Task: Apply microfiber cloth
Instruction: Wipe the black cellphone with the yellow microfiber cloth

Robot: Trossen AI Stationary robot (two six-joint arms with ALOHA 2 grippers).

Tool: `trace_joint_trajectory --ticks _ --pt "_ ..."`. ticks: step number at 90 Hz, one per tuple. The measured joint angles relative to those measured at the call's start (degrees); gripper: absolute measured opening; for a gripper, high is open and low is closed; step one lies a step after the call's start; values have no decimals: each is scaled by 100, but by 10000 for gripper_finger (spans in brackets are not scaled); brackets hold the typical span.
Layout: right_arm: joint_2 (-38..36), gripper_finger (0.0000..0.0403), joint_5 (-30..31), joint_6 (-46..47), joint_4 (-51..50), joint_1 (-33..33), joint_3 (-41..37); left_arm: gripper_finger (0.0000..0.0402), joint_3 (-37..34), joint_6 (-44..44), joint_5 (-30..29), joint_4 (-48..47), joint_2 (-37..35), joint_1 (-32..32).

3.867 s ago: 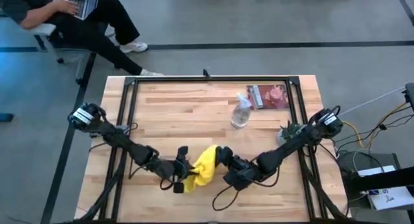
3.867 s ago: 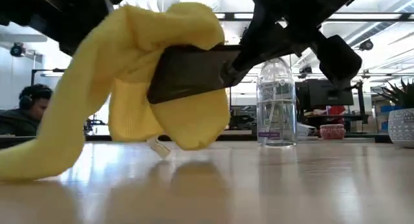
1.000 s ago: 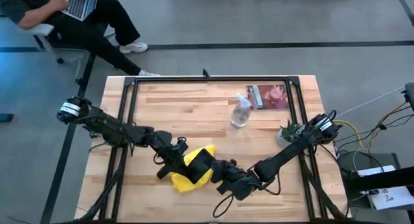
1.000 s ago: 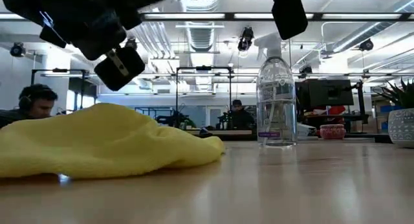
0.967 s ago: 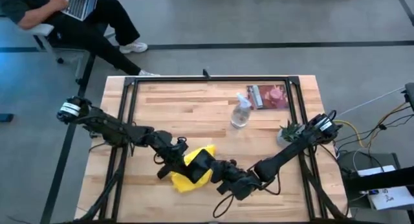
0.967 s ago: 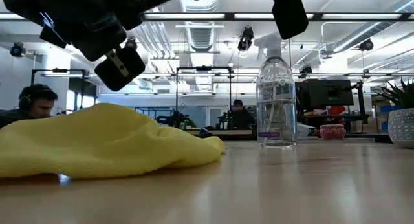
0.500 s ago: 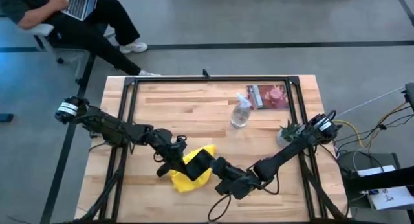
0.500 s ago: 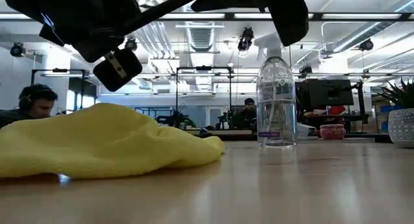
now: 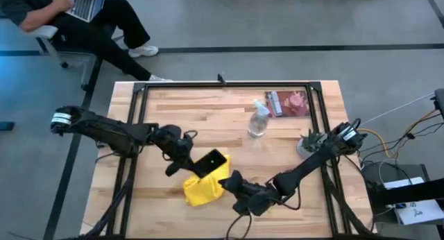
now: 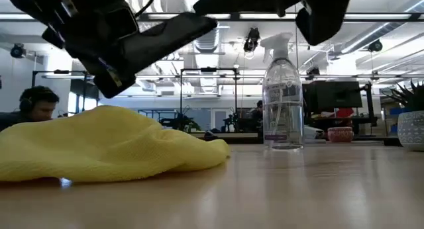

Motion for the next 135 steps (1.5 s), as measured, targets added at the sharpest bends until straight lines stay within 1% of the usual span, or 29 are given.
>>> trace_joint_trajectory --ticks 5,15,21,31,39,50,64,73,79,85,90,94,100,113,121,128,135 --pt "0 158 -440 534 7 -65 -28 14 -124 -53 4 -48 -46 144" --pt "116 148 -1510 1621 88 -266 -47 14 -348 -364 66 -101 -48 419" --pt "346 142 -1854 1981 76 -381 -6 14 -473 -647 299 -114 49 580" --pt "989 130 -1968 2051 200 -515 295 14 -613 -1108 529 -136 185 765" --pt "1538 120 -1994 2057 224 -635 730 15 -627 -1367 749 -115 295 824" --pt "2059 103 -2018 2308 239 -815 1271 15 -624 -1559 815 -112 412 816" --pt "2403 73 -2197 2695 307 -928 1747 15 -667 -1541 804 -150 476 813" --pt "2577 51 -2246 2856 88 -1039 1848 15 -681 -1461 744 -137 521 813" --pt "2651 31 -2452 2856 44 -1088 1843 15 -720 -1451 730 -201 527 813" --pt "2651 9 -2376 2825 0 -1057 1844 15 -727 -1519 705 -205 628 813" --pt "2648 5 -2299 2826 -117 -1047 1848 15 -758 -1581 658 -239 675 813" --pt "2623 4 -2108 2907 -293 -1033 1856 15 -760 -1599 662 -239 767 798" --pt "2493 1 -1754 2916 -842 -1013 1853 15 -750 -1631 705 -178 889 798" --pt "2141 0 -1407 3002 -1939 -1027 1817 16 -743 -1659 745 53 1116 792" --pt "1866 0 -855 3061 -2412 -1027 1811 16 -767 -1657 706 293 1204 776" --pt "1691 0 -393 3093 -2506 -1035 1796 16 -775 -1657 671 448 1232 776" --pt "1639 0 -324 3163 -2236 -1095 1776 16 -778 -1645 617 532 1252 774"
